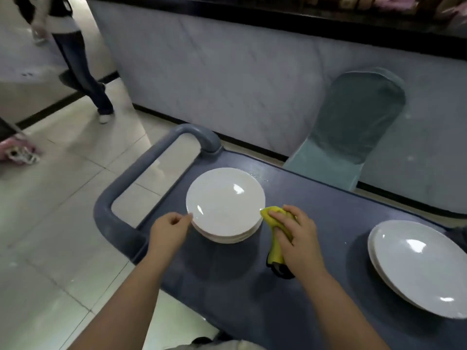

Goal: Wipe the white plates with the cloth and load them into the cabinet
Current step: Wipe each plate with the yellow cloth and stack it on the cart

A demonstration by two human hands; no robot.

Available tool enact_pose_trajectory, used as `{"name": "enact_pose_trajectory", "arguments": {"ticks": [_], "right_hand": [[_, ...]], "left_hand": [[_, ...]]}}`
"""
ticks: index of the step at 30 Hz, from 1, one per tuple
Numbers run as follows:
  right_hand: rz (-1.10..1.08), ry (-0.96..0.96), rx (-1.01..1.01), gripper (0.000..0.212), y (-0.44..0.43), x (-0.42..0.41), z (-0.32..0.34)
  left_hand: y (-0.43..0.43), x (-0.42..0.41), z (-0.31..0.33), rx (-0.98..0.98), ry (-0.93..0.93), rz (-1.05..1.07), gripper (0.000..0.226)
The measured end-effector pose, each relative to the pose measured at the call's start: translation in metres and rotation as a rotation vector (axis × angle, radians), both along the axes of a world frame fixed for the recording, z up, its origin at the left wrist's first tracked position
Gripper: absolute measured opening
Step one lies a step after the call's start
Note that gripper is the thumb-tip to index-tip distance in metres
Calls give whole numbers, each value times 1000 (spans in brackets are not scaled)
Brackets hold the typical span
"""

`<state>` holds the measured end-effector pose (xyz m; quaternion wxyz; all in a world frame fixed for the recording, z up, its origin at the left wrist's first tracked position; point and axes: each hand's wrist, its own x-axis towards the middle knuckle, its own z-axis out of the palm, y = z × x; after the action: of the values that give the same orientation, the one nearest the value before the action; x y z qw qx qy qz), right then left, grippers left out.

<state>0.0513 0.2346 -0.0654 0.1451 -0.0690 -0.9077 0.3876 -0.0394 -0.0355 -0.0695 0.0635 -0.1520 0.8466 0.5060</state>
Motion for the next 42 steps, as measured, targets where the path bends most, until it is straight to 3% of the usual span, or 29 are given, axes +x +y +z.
{"name": "enact_pose_trajectory", "arguments": {"ticks": [5, 8, 14, 22, 27, 31, 33, 37, 42], "right_hand": [[0, -31, -10, 39, -26, -18, -5], [-20, -49, -12, 44, -31, -22, -6], [-80, -46, 2, 44, -27, -22, -8], [-111, 3, 30, 45, -19, -29, -1], [-104, 60, 82, 42, -15, -36, 9], [-115, 137, 160, 40, -14, -35, 14], [-105, 172, 243, 38, -14, -31, 15], [-121, 176, 228, 34, -9, -21, 23], [-157, 202, -162, 38, -8, -18, 51]], "left_hand": [[1, -20, -12, -112, -115, -155, 60], [7, -31, -14, -147, -126, -183, 50], [0, -33, -22, 247, -226, -69, 36], [-4, -60, 34, 369, -43, -44, 28], [12, -89, 86, 266, 106, -164, 24], [22, -104, 121, -19, 283, -299, 25], [22, -108, 134, -21, 292, -305, 19], [-5, -110, 136, 324, 118, -232, 17], [-44, -70, 84, 908, -354, -229, 43]]}}
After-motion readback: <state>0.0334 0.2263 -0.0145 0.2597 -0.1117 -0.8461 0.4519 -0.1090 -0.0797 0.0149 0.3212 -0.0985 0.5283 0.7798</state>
